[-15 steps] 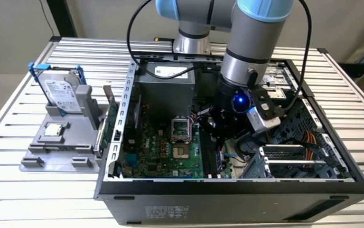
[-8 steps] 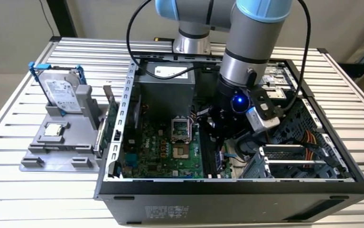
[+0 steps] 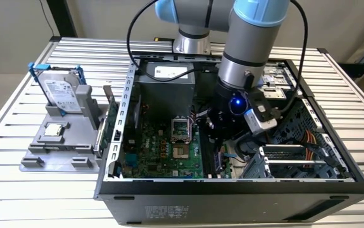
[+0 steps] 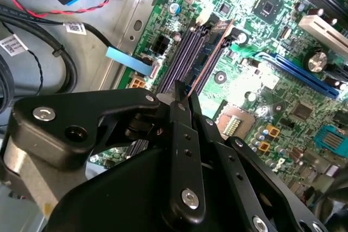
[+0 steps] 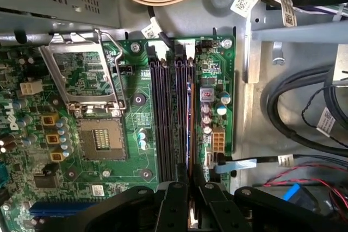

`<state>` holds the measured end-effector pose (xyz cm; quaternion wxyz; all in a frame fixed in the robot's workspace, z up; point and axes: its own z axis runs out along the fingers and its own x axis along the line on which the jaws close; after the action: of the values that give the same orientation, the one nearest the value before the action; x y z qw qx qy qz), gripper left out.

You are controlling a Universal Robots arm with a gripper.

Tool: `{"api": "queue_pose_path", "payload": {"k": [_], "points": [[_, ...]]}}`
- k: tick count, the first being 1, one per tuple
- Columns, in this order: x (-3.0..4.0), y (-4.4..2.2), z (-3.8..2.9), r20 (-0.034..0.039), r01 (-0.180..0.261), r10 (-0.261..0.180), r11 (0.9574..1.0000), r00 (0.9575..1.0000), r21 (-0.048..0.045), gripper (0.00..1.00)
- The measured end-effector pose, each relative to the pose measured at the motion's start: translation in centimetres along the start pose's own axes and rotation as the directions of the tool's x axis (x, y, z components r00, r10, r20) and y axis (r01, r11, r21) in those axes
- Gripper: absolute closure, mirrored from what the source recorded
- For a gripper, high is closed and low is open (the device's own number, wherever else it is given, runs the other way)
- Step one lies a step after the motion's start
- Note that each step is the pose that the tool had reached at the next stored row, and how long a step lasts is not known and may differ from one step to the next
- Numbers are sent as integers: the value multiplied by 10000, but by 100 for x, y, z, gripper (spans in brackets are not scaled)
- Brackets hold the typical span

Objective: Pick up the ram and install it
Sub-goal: 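Insert the ram into the slot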

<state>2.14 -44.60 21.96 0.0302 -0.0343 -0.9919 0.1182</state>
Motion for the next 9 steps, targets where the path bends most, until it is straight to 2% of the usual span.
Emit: {"api": "queue_pose_path", "payload": {"k": [9], "points": [[-7, 66, 61, 1, -2, 2, 10000, 10000, 22, 100]]}}
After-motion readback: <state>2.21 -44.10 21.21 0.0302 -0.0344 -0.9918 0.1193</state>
